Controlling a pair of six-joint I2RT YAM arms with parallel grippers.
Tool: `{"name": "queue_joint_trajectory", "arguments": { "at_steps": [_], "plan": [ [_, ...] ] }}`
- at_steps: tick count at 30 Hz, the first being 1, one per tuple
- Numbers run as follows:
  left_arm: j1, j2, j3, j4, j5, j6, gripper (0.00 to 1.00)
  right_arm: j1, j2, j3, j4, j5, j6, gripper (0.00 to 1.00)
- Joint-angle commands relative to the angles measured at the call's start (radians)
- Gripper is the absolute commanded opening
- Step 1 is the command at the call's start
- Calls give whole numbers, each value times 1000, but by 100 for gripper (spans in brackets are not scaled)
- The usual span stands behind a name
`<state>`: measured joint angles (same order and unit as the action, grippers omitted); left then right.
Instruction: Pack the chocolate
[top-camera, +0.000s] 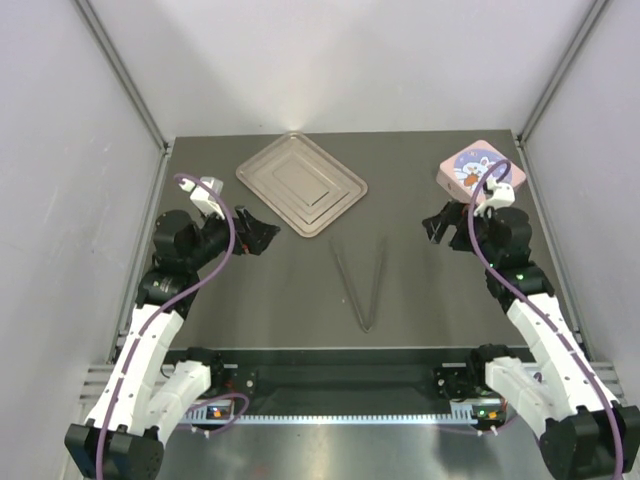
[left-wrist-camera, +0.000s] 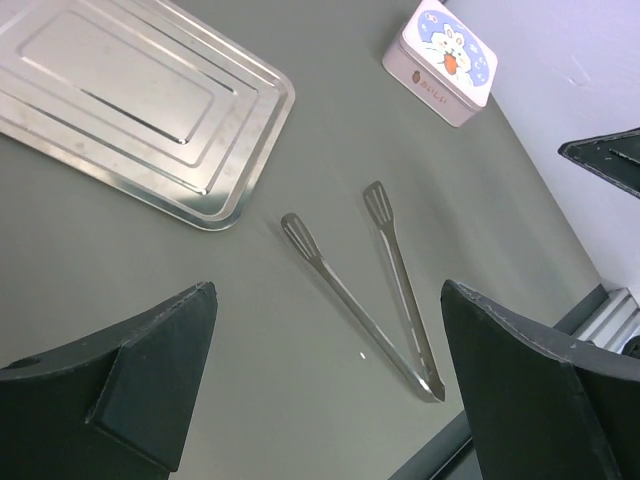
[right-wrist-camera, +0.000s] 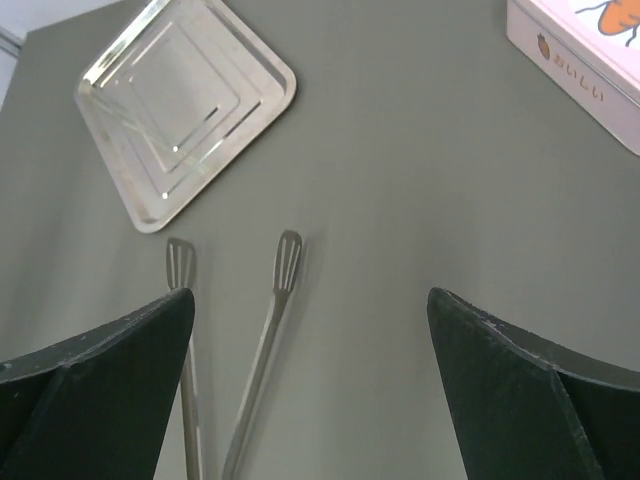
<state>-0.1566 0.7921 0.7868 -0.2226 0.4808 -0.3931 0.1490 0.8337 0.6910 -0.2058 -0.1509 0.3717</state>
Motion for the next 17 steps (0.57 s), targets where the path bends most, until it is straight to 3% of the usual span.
{"name": "queue_joint_trajectory", "arguments": {
  "at_steps": [1,17],
  "plan": [
    [6,-4,-6,80,35,7,99,9,-33,13,128,1,12,100],
    [6,12,-1,66,25,14,99,11,4,28,149,-95,10,100]
  ]
}}
